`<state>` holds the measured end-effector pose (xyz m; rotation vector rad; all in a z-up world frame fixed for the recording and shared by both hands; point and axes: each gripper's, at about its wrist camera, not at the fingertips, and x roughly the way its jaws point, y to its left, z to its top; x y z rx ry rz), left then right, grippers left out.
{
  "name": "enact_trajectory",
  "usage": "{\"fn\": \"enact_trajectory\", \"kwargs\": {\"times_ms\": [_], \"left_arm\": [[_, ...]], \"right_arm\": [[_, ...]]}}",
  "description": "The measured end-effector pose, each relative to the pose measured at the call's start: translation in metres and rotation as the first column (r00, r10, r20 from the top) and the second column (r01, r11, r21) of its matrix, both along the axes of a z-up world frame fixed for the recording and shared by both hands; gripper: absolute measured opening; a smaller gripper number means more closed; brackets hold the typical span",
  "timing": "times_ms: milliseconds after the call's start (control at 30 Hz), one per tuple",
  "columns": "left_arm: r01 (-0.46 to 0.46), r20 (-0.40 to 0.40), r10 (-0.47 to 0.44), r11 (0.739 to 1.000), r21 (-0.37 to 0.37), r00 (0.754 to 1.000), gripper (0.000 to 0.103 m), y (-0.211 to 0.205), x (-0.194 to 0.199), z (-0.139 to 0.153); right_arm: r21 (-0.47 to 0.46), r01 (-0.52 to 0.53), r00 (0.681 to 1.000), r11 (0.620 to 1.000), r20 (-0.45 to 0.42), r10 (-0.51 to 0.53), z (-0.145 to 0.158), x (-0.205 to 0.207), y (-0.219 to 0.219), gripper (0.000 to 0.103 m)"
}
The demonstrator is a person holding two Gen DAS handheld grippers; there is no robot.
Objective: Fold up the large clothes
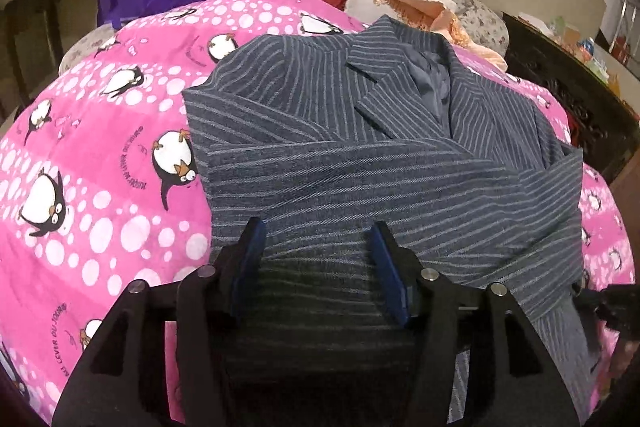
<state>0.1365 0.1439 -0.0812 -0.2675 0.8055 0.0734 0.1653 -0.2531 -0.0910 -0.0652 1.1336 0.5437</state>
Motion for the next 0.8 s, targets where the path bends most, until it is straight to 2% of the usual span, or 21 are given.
{"fn": "enact_trajectory", "kwargs": {"times_ms": [33,100,167,267,333,400,433,467,533,567,633,667,733,800], "left_arm": [[0.003,-0.002,-0.003,1.000,0.001,1.000,0.055,0.000,-0.001,0.001],[0.004,-0.001,-0.004,1.000,-0.013,1.000,0.055,0.003,-0.003,0.001],[-0.009,0.006,0.009,0.999,-0.042,1.000,0.055,0.008,-0.008,0.002],[-0.066,0.003,0.066,0.994,-0.090,0.998,0.055,0.018,-0.014,0.010],[-0.081,0.004,0.081,0.994,-0.069,0.997,0.055,0.022,-0.008,0.014],[-0.078,-0.050,0.076,0.996,-0.052,0.996,0.055,0.024,0.007,0.007],[-0.077,-0.091,0.073,0.996,-0.049,0.993,0.056,0.025,0.016,0.001],[-0.092,-0.120,0.087,0.995,-0.037,0.989,0.060,0.028,0.024,-0.005],[-0.103,-0.125,0.093,0.992,-0.076,0.988,0.062,0.033,0.032,-0.010],[-0.101,-0.119,0.092,0.992,-0.070,0.989,0.062,0.032,0.036,-0.010],[-0.100,-0.115,0.094,0.994,-0.045,0.989,0.062,0.027,0.043,-0.011],[-0.102,-0.111,0.098,0.994,-0.034,0.989,0.063,0.025,0.045,-0.011],[-0.103,-0.099,0.102,0.995,-0.014,0.990,0.065,0.021,0.045,-0.013],[-0.102,-0.071,0.101,0.995,-0.001,0.992,0.065,0.019,0.042,-0.015]], "right_arm": [[-0.021,0.011,1.000,1.000,0.005,-0.011,0.005,0.002,0.000,0.010],[-0.035,0.036,0.997,0.999,0.076,-0.034,0.025,0.009,0.002,0.010],[0.020,0.060,0.986,0.998,0.156,-0.062,0.054,0.021,0.015,0.010],[0.057,0.075,0.972,0.996,0.220,-0.086,0.073,0.036,0.040,0.010],[0.034,0.038,0.975,0.999,0.219,-0.045,0.058,0.044,0.062,0.017],[-0.076,0.014,0.987,0.997,0.159,-0.002,0.021,0.050,0.069,0.022],[-0.073,0.021,0.990,0.997,0.143,-0.011,0.006,0.047,0.066,0.023],[-0.016,0.047,0.983,0.999,0.177,-0.044,0.008,0.042,0.056,0.023],[-0.020,0.061,0.988,0.998,0.141,-0.057,0.014,0.042,0.052,0.023],[-0.027,0.066,0.990,0.997,0.129,-0.062,0.020,0.044,0.052,0.022],[-0.021,0.080,0.983,0.997,0.165,-0.076,0.036,0.047,0.053,0.023],[0.008,0.100,0.972,0.995,0.213,-0.099,0.048,0.052,0.052,0.023],[0.049,0.139,0.955,0.989,0.258,-0.147,0.062,0.062,0.050,0.023],[0.026,0.182,0.950,0.983,0.255,-0.182,0.056,0.083,0.056,0.023]]}}
